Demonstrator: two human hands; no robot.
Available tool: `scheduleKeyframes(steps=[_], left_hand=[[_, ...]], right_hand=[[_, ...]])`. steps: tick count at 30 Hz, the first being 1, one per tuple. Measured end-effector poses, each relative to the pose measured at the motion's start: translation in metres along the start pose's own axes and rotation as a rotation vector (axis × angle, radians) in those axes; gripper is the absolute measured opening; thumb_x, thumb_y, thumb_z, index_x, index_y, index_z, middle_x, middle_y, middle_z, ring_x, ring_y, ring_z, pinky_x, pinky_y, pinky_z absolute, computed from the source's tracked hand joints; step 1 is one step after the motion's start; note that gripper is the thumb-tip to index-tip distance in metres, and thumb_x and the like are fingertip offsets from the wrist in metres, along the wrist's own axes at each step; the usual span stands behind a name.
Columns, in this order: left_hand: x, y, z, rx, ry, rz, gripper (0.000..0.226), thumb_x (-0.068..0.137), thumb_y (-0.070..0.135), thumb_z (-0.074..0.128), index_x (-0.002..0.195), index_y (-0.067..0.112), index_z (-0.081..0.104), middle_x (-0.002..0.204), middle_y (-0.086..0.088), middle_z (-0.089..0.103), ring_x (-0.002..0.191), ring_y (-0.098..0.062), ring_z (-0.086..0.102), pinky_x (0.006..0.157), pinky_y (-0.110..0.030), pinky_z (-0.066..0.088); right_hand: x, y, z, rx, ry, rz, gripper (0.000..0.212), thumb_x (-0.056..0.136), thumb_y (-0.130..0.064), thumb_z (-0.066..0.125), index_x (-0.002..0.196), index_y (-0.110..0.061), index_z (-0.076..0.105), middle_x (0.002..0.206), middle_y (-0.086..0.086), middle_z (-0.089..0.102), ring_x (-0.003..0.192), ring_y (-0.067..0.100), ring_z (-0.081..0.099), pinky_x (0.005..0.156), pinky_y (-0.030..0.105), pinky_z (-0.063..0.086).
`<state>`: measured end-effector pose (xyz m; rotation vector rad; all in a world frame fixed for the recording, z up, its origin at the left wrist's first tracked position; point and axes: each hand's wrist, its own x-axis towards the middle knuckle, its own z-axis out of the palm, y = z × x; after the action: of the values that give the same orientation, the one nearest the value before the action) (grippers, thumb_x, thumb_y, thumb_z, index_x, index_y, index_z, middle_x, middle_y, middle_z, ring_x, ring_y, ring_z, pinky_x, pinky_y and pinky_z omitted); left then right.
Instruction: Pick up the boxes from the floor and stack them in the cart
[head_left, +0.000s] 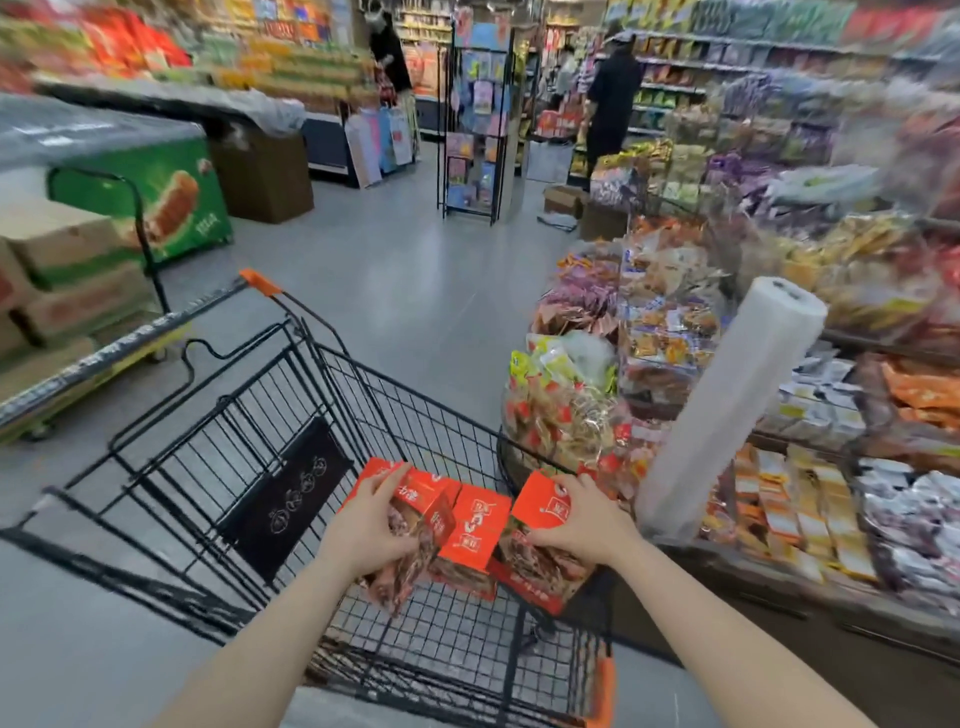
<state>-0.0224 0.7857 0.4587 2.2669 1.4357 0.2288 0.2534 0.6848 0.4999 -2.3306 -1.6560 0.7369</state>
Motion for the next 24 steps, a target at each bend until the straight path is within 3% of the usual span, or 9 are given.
scheduleKeyframes(steps=[4, 8, 12, 24], left_hand=[[0.036, -0.049, -0.009, 0.016, -0.068, 0.045, 0.101, 0.071, 0.056, 0.069, 0.148, 0.041, 0.006, 0.150, -0.004, 0.027, 0.101, -0.012, 0.057, 0.075, -0.023, 0.048], [0.066, -0.099, -0.017, 0.055, -0.150, 0.089, 0.103, 0.070, 0.054, 0.069, 0.146, 0.047, 0.001, 0.149, -0.002, 0.027, 0.110, -0.015, 0.054, 0.078, -0.026, 0.051], [0.092, -0.140, -0.014, 0.084, -0.250, 0.122, 0.104, 0.067, 0.057, 0.068, 0.147, 0.045, 0.001, 0.143, 0.002, 0.032, 0.107, -0.015, 0.054, 0.080, -0.031, 0.053], [0.117, -0.176, 0.052, 0.189, -0.546, 0.201, 0.104, 0.068, 0.052, 0.067, 0.148, 0.041, 0.002, 0.144, -0.003, 0.030, 0.119, -0.025, 0.049, 0.088, -0.037, 0.050]], right_hand=[[0.032, -0.030, 0.026, 0.025, -0.017, 0.071, 0.103, 0.059, -0.070, 0.071, 0.142, -0.027, 0.029, 0.134, -0.004, 0.037, 0.120, 0.018, 0.048, 0.092, 0.037, 0.046], [0.053, -0.062, 0.055, 0.031, -0.025, 0.143, 0.101, 0.058, -0.069, 0.072, 0.140, -0.028, 0.031, 0.126, -0.006, 0.039, 0.116, 0.018, 0.050, 0.090, 0.037, 0.046], [0.063, -0.082, 0.084, 0.074, -0.044, 0.203, 0.096, 0.059, -0.069, 0.072, 0.137, -0.031, 0.031, 0.119, -0.009, 0.040, 0.114, 0.015, 0.049, 0.086, 0.038, 0.044], [0.065, -0.041, 0.152, 0.029, -0.191, 0.286, 0.104, 0.051, -0.077, 0.066, 0.136, -0.030, 0.030, 0.119, -0.010, 0.040, 0.111, 0.011, 0.050, 0.088, 0.033, 0.049]])
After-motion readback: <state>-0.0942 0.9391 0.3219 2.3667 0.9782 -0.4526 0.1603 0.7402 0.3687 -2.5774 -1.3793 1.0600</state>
